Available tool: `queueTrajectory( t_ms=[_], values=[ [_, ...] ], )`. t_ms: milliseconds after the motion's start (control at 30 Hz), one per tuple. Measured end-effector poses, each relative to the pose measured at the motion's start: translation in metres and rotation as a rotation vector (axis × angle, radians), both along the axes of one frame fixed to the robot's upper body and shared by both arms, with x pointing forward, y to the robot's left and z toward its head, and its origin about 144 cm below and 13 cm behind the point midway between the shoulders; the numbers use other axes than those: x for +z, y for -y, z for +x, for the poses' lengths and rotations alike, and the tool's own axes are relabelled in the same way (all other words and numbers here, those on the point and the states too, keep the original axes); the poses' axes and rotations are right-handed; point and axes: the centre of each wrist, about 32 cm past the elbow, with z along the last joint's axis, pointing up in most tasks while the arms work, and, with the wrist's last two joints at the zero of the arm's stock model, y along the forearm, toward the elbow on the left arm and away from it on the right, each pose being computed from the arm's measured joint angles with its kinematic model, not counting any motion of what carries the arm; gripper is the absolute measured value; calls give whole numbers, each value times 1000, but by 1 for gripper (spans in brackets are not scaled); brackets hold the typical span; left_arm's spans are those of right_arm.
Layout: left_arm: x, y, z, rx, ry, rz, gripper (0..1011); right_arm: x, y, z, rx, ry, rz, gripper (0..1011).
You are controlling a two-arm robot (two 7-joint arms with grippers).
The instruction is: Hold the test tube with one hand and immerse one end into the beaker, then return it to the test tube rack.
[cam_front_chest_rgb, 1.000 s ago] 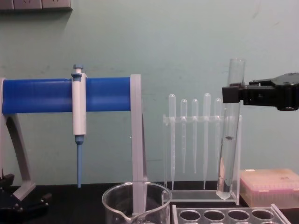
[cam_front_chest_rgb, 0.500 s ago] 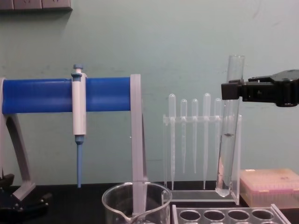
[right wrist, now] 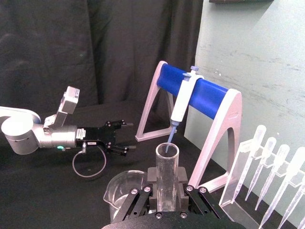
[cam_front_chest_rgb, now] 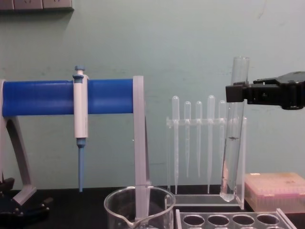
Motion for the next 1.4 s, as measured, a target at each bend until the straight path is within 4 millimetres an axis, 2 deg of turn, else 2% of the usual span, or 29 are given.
queueTrajectory(
  t_ms=[1400],
  values=[
    [0, 0, 0, 0, 0, 0, 1000, 0, 0, 0, 0, 0, -1, 242]
  ],
)
